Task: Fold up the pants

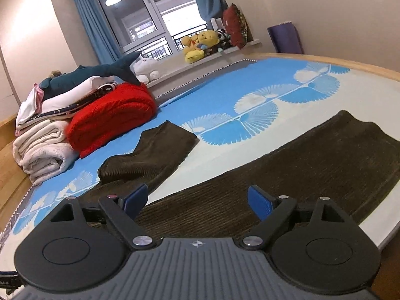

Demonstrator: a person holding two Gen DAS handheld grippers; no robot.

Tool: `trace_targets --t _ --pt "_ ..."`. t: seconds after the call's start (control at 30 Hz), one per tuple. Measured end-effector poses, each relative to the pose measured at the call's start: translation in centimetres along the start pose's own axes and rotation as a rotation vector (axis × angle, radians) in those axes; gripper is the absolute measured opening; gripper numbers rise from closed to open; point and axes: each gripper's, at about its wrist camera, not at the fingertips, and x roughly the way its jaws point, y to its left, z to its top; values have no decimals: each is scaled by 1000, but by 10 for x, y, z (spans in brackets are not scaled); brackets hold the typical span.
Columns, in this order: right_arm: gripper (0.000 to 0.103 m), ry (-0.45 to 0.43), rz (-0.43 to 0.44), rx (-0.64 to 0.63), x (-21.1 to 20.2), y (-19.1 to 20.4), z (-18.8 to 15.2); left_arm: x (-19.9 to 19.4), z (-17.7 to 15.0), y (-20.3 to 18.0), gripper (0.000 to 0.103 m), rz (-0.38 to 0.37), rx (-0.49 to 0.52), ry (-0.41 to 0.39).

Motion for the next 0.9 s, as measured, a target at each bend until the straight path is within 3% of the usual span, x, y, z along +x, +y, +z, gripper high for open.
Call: trace_targets --t 0.9 --pt "89 18 11 27 8 6 0 14 23 6 103 13 -25 4"
